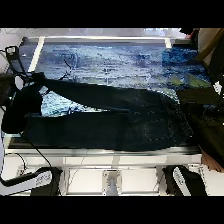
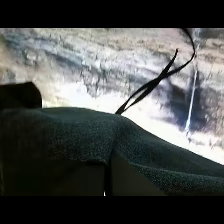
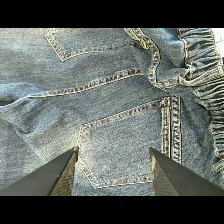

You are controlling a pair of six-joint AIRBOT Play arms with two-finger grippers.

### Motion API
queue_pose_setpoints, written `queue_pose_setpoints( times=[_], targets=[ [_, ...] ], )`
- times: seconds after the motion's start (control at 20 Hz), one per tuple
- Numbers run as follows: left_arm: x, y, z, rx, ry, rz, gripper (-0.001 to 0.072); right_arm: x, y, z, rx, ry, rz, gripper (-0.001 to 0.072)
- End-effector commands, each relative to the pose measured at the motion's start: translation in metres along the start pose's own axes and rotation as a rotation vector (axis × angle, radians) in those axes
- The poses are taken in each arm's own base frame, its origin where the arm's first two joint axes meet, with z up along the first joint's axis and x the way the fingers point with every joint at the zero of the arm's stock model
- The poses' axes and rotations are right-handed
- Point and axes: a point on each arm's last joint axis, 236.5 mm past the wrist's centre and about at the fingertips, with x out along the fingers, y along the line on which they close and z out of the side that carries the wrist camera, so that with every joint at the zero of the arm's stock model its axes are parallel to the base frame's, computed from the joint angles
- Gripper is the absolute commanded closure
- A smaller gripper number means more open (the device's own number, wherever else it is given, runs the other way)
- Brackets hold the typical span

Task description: Fold the clothes and pants, and hang the long-sleeved shirts on hangers.

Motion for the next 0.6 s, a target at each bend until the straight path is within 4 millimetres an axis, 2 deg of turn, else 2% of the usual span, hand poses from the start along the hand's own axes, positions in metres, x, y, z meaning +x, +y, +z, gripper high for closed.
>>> queue_pose_setpoints(
  times=[0.0,0.05,0.15,0.2,0.25,0.3,0.35,0.4,0.5,0.55],
  targets=[
    [0.011,0.013,-0.101,0.018,0.274,0.038,0.0695,-0.001,0.0,0.0,0.007,-0.001,0.0,0.0222],
    [0.015,0.016,-0.144,0.023,0.366,0.045,0.0695,-0.001,0.0,0.0,0.007,-0.001,0.0,0.0222],
    [0.014,0.021,-0.207,0.023,0.491,0.054,0.0694,-0.001,0.0,0.001,0.006,-0.004,-0.001,0.0222],
    [0.013,0.023,-0.224,0.014,0.525,0.06,0.0694,-0.001,-0.001,0.003,0.004,-0.014,-0.004,0.0222],
    [0.012,0.027,-0.231,-0.022,0.538,0.073,0.0678,0.0,-0.002,0.008,0.001,-0.031,-0.007,0.0221],
    [0.013,0.03,-0.229,-0.073,0.528,0.089,0.052,0.002,-0.004,0.015,0.0,-0.056,-0.014,0.0221],
    [0.014,0.033,-0.219,-0.123,0.497,0.101,0.0174,0.007,-0.01,0.025,-0.002,-0.084,-0.03,0.0221],
    [0.015,0.036,-0.204,-0.168,0.458,0.111,-0.0003,0.015,-0.019,0.033,-0.008,-0.092,-0.05,0.0222],
    [0.012,0.041,-0.155,-0.212,0.342,0.113,0.0003,0.042,-0.032,0.033,0.003,-0.028,-0.057,0.0222],
    [0.007,0.044,-0.118,-0.219,0.247,0.104,0.0003,0.06,-0.038,0.032,0.011,0.027,-0.051,0.0221]
  ],
)
